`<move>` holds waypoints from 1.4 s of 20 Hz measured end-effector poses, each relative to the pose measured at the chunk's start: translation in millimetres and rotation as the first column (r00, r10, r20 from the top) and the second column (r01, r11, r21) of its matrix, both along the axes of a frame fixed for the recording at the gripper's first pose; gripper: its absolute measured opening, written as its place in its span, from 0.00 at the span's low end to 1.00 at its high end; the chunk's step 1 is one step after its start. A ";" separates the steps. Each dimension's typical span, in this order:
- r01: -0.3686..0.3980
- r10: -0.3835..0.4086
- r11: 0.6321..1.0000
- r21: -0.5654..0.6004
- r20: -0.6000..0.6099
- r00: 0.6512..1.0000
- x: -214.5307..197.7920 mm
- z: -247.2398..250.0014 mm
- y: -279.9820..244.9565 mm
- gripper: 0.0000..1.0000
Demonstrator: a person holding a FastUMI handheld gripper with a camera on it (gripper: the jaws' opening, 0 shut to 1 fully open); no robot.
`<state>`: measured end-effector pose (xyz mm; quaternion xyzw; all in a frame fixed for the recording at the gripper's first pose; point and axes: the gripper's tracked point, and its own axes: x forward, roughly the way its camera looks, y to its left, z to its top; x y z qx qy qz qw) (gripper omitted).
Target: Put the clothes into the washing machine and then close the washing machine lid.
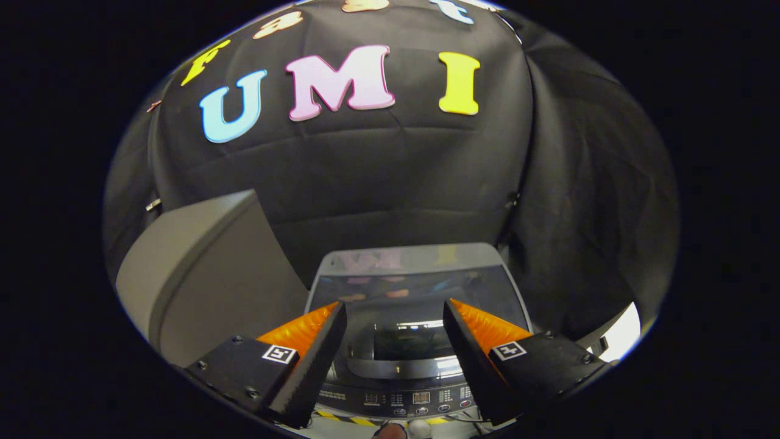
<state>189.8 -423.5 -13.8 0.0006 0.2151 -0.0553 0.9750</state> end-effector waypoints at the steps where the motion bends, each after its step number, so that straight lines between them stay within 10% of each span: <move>1: -0.007 0.007 1.000 -0.002 0.025 1.000 -1.7 8.8 3.0 1.00; 28: -0.026 0.061 0.997 -0.077 0.492 0.869 -83.5 252.3 95.3 0.99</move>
